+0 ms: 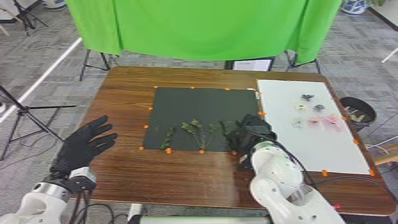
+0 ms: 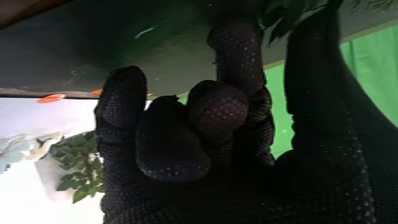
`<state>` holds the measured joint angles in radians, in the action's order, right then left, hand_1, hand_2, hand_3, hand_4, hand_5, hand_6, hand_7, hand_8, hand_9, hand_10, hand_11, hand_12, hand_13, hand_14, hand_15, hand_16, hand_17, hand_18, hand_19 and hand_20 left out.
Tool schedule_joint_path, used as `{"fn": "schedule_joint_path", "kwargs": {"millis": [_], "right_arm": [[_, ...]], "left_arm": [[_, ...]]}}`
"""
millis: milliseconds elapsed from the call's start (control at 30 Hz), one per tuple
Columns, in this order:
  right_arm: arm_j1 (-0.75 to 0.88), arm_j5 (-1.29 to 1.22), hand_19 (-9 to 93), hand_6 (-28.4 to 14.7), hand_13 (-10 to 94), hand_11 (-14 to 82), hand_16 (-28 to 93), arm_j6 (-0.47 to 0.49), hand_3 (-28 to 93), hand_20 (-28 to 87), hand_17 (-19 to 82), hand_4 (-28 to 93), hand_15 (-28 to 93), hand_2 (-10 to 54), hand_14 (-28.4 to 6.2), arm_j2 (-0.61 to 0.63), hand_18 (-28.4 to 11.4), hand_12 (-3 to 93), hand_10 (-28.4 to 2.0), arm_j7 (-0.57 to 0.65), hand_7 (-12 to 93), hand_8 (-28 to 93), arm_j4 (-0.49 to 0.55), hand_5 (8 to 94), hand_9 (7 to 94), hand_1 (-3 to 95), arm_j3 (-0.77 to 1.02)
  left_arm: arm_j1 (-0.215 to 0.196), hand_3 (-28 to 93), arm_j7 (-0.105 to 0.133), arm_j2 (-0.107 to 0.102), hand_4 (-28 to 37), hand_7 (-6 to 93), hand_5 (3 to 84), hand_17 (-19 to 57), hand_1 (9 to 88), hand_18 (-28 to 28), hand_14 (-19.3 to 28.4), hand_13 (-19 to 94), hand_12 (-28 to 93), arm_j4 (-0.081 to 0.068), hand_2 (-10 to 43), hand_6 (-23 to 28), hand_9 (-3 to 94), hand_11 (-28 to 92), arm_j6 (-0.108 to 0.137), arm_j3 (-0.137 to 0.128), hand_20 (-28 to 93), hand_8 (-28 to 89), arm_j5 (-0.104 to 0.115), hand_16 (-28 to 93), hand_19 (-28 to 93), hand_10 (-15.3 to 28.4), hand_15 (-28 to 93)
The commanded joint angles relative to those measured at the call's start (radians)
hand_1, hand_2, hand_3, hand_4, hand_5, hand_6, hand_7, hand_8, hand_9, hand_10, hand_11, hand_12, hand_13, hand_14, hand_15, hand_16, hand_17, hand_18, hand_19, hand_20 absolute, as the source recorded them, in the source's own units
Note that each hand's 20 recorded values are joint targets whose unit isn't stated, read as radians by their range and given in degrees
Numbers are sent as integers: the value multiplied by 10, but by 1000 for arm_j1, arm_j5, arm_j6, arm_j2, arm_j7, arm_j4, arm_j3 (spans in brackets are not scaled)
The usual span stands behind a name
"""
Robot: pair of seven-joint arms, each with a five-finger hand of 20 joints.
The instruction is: Arrange flowers
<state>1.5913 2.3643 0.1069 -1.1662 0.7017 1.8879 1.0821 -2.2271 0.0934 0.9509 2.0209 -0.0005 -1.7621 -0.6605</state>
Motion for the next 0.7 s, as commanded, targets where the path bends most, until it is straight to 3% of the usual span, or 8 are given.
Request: {"fn": "schedule_joint_path", "kwargs": {"millis": [33, 233, 367, 567, 700], "right_arm": [[23, 15, 825, -9, 759, 640, 336, 0, 829, 353, 332, -267, 881, -95, -86, 19, -191, 461, -105, 5, 493, 82, -6, 704, 793, 273, 5], [9, 29, 817, -15, 737, 637, 339, -31, 830, 357, 316, -263, 878, -95, -90, 37, -191, 460, -111, -3, 490, 48, 2, 679, 769, 269, 16], [-12, 52, 803, -29, 692, 646, 330, -83, 840, 374, 298, -253, 877, -95, -100, 69, -193, 451, -119, 7, 504, -123, 18, 629, 698, 261, 23], [-56, -7, 797, -37, 651, 624, 314, -78, 833, 377, 278, -247, 840, -95, -106, 125, -204, 435, -121, 40, 477, -147, 54, 574, 645, 244, 72], [-70, 14, 785, -53, 594, 544, 287, -109, 839, 378, 255, -249, 796, -95, -114, 182, -211, 370, -153, -2, 410, -139, 32, 504, 561, 234, 110]], "left_arm": [[-12, 722, -9, 2, -282, 221, 305, -76, 255, 225, 178, 232, 147, 1, -34, 58, 254, 286, -11, -3, 57, -121, -1, -47, 470, 134, 420], [-14, 722, -11, 2, -283, 221, 305, -75, 255, 224, 179, 232, 146, 2, -34, 58, 254, 287, -12, -3, 57, -120, -3, -48, 469, 135, 421], [-15, 723, -10, 0, -282, 221, 306, -76, 254, 224, 179, 232, 146, 3, -35, 58, 254, 286, -10, -3, 57, -120, -2, -47, 470, 134, 421], [-16, 722, -13, 2, -283, 222, 306, -76, 255, 224, 179, 232, 147, 4, -35, 58, 254, 285, -12, -9, 57, -121, -3, -48, 470, 134, 422], [-26, 723, -10, 1, -283, 221, 306, -76, 254, 224, 179, 232, 147, 9, -35, 58, 254, 286, -8, -14, 57, -121, -1, -47, 469, 135, 422]]}}
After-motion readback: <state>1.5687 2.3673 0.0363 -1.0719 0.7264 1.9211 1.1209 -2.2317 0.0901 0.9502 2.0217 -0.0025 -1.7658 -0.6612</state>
